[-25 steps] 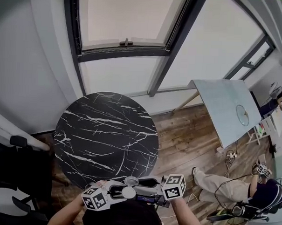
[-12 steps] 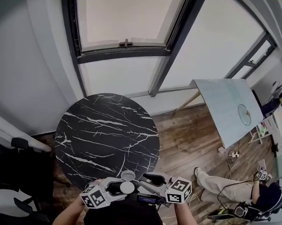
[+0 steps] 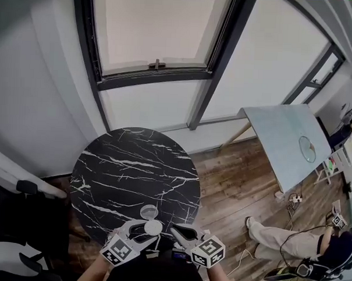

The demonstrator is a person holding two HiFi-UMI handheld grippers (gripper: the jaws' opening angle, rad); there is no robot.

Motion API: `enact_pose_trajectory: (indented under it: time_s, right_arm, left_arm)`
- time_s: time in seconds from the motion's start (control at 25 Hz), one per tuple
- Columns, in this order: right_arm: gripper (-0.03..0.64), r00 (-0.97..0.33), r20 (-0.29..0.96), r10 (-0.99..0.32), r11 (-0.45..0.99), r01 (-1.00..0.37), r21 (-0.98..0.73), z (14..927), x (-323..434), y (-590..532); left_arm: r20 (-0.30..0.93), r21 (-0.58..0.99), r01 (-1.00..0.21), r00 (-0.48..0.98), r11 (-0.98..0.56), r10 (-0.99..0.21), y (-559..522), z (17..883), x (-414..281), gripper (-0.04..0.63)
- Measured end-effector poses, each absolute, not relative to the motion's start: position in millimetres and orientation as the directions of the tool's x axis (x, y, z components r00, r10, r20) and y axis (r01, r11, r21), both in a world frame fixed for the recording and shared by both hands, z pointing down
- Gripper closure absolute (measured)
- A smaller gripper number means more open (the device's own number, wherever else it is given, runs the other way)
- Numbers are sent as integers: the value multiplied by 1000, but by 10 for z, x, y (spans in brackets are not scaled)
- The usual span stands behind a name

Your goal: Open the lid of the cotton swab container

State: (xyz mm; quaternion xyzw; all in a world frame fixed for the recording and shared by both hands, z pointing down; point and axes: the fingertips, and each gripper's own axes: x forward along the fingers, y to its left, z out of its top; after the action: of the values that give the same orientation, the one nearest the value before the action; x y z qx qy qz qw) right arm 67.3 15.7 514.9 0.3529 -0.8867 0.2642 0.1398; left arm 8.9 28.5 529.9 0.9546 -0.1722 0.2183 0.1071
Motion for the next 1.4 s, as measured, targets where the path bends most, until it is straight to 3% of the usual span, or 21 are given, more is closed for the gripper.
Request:
enact_pose_trajectory:
  time_s: [0.12,0.32,0.64,0.88,1.4]
  right_arm:
    - [617,-642,431,-634,555,-766,-325,5153,733,38]
    - [617,-541,420,-729,442,-840,-315,5166,883,-84]
    - [617,-413,357,-838,341,-907,-249,5072,985,-52]
    - [617,-405,351,-844,330,-909,-256,5088,938,-43]
    - [617,-394,325,-860,317,-911,-264,5032,927,-64]
  left_arm:
    - [451,100,-457,813,-884,-369,141,5289,95,365]
    - [418,109,-585,761,-804,-496,-96,5177,107,365]
    - [390,85,-651,719,-755,-575,-145,5126,86,365]
    - [365,105,-687,699,-719,-615,-207,5105,17,365]
    - [380,108,-656,721,-747,-579,-149,5157,78,365]
